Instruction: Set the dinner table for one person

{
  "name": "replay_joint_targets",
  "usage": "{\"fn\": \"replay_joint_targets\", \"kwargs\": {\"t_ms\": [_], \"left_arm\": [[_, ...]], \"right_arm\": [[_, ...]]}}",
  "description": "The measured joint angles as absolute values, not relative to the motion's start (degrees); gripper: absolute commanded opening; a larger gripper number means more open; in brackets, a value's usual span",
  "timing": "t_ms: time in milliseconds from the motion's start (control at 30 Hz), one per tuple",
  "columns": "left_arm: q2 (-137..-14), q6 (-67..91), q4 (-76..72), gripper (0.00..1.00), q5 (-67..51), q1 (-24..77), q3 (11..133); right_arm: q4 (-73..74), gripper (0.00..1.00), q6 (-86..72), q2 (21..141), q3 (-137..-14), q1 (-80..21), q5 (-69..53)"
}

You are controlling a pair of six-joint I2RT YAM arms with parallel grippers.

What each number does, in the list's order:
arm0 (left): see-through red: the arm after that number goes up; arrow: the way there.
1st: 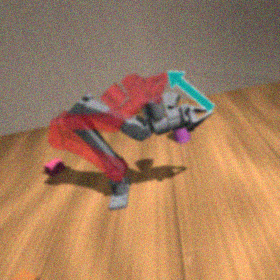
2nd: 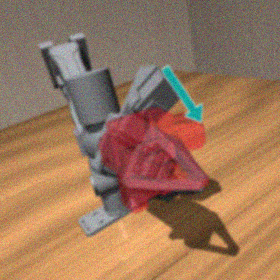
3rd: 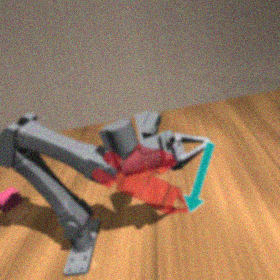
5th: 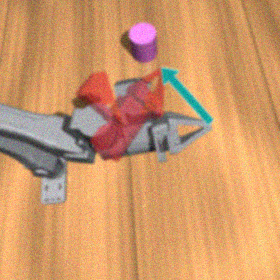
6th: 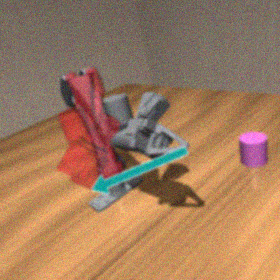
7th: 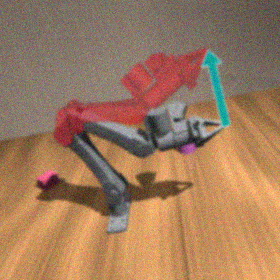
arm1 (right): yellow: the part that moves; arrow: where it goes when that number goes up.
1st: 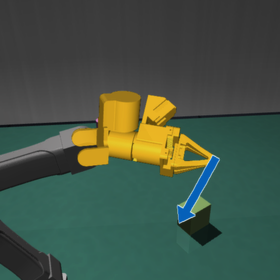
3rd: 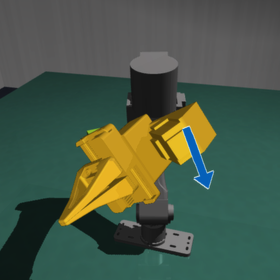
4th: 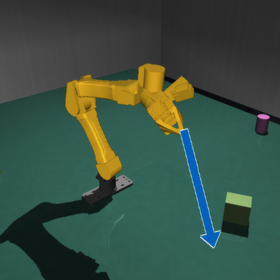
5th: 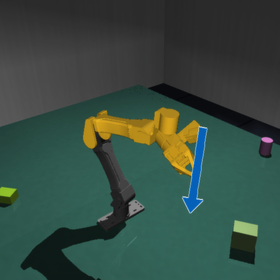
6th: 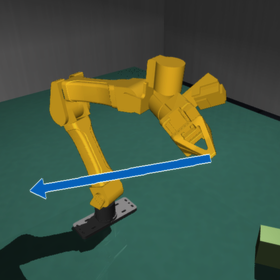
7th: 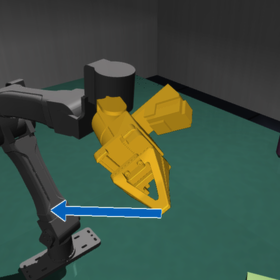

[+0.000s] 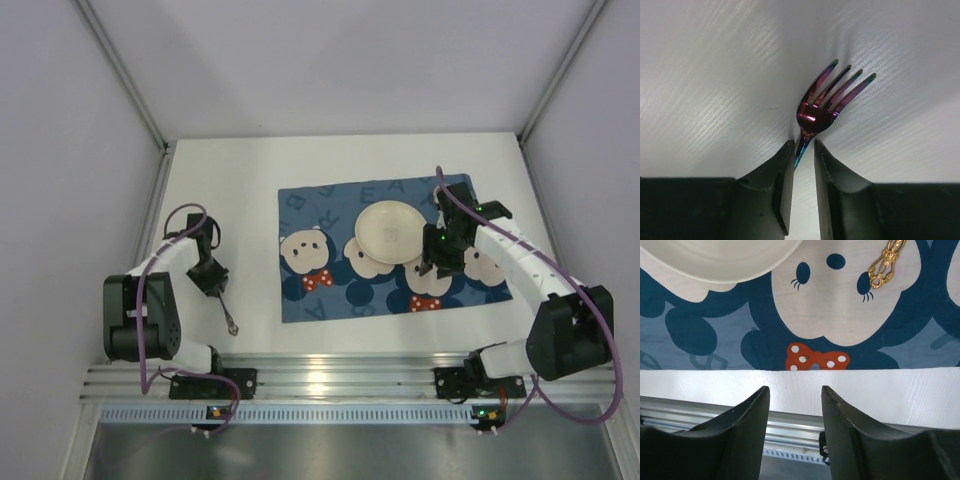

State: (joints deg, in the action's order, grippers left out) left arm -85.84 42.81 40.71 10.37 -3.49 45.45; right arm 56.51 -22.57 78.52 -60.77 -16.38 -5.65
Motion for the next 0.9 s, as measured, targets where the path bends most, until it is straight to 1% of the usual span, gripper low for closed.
{"fn": "replay_joint_targets", "kwargs": {"t_ms": [133,267,433,567,667,800,900], "left_arm": [[-86.5,43.2,40.4,0.24,9.6,-3.6,45.8],[-86.9,42.9,38.9,0.24,8.7,-3.8,46.0],[-87.0,42.7,32.7,0.28,7.8,-3.9,45.6],[-87.2,42.7,23.8,0.3,6.8,-4.0,44.5],[-87.8,42.6,18.1,0.29,6.2,-4.0,43.8],[-89.3,42.5,12.4,0.22,5.4,-4.0,43.7],[-90.3,42.3,9.8,0.22,4.7,-4.0,43.8]], "right_arm": [[56.6,0.46,-22.6,78.5,-60.7,-16.4,-5.6],[56.6,0.46,-22.7,78.5,-60.7,-16.4,-5.4],[56.8,0.46,-22.9,78.5,-60.7,-16.5,-5.0],[57.0,0.46,-23.6,78.3,-59.9,-16.8,-4.6],[57.1,0.45,-24.1,77.7,-58.9,-16.9,-4.3],[57.5,0.46,-24.9,77.0,-58.1,-17.3,-4.1],[57.7,0.46,-25.5,76.9,-58.0,-17.8,-4.0]]}}
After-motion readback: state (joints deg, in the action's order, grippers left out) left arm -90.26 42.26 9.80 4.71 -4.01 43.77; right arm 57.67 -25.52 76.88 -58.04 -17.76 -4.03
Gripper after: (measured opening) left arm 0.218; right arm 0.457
